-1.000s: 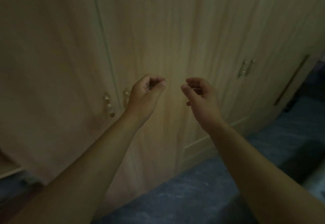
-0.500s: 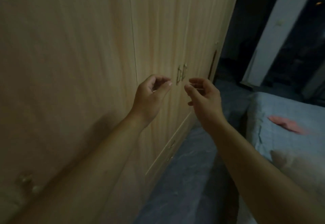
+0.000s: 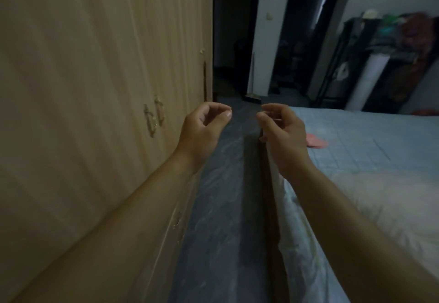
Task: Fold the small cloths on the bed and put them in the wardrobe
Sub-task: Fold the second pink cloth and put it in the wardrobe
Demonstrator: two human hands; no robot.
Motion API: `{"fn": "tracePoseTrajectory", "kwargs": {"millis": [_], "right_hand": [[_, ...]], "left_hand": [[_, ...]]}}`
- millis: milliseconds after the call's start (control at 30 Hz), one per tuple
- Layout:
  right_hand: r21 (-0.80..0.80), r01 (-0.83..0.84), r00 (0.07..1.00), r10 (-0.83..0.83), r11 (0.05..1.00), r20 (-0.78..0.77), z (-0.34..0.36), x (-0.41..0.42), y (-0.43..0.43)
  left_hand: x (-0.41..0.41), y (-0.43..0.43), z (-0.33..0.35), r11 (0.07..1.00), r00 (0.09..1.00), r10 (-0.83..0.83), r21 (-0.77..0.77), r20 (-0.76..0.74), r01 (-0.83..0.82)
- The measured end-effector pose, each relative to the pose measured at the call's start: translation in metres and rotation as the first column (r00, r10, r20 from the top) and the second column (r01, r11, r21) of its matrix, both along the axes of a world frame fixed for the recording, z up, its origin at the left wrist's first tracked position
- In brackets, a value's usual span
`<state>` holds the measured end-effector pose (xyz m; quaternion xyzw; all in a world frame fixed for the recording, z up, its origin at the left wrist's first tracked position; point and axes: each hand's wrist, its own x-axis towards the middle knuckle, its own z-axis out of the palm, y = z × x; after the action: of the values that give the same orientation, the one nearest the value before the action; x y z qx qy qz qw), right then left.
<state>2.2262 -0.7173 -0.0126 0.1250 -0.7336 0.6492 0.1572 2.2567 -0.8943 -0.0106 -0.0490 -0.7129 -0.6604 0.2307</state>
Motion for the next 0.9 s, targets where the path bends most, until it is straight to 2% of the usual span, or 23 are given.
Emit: {"fn": "tracePoseTrajectory", "kwargs": {"millis": [433, 700, 900], "right_hand": [[-0.029, 0.246, 0.968, -0.244, 0.969, 0.065, -0.004, -0.203, 0.113], [-0.037, 0.359, 0.93, -0.354, 0.933, 0.097, -0.033, -0.324, 0.128], [-0.003, 0.523, 0.846, -0.518, 0.852, 0.126, -0.045, -0.415, 0.128]], "left_hand": [[-0.242, 0.098, -0.01, 0.98, 0.979, -0.192, -0.047, 0.063, 0.195], [-0.398, 0.111, -0.047, 0.949, 0.947, -0.312, -0.019, 0.077, 0.314], [-0.51, 0.116, -0.051, 0.9, 0.894, -0.437, 0.034, 0.101, 0.436]]}}
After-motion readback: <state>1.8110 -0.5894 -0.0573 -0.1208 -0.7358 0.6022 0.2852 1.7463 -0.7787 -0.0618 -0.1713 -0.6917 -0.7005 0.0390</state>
